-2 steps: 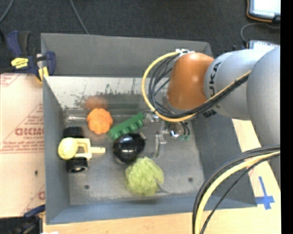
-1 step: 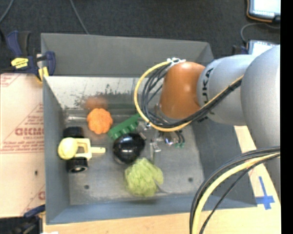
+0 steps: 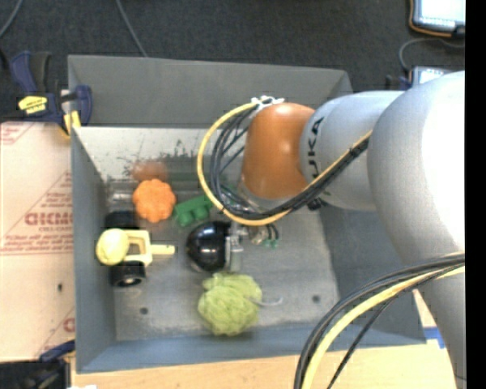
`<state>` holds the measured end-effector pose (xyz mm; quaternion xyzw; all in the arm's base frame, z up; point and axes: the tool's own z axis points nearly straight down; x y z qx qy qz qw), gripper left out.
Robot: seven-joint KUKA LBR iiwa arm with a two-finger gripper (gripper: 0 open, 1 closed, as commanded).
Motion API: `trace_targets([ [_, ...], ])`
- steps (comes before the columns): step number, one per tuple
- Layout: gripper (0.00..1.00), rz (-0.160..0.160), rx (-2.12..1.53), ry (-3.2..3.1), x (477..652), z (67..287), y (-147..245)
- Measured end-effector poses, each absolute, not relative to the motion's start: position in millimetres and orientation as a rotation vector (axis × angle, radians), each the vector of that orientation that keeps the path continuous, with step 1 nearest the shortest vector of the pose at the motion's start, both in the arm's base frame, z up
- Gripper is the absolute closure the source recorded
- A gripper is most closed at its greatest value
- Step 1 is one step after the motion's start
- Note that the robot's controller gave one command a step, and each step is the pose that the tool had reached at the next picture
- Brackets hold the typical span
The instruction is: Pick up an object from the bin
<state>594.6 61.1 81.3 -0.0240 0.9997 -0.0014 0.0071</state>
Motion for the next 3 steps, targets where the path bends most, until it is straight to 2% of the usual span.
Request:
trace_targets([
  [1, 1.0, -0.007, 0.052, 3.156, 628.1, 70, 83],
  [2, 1.0, -0.007, 0.051, 3.156, 628.1, 70, 83],
  [3, 1.0, -0.011, 0.02, 3.161, 635.8, 217, 92],
])
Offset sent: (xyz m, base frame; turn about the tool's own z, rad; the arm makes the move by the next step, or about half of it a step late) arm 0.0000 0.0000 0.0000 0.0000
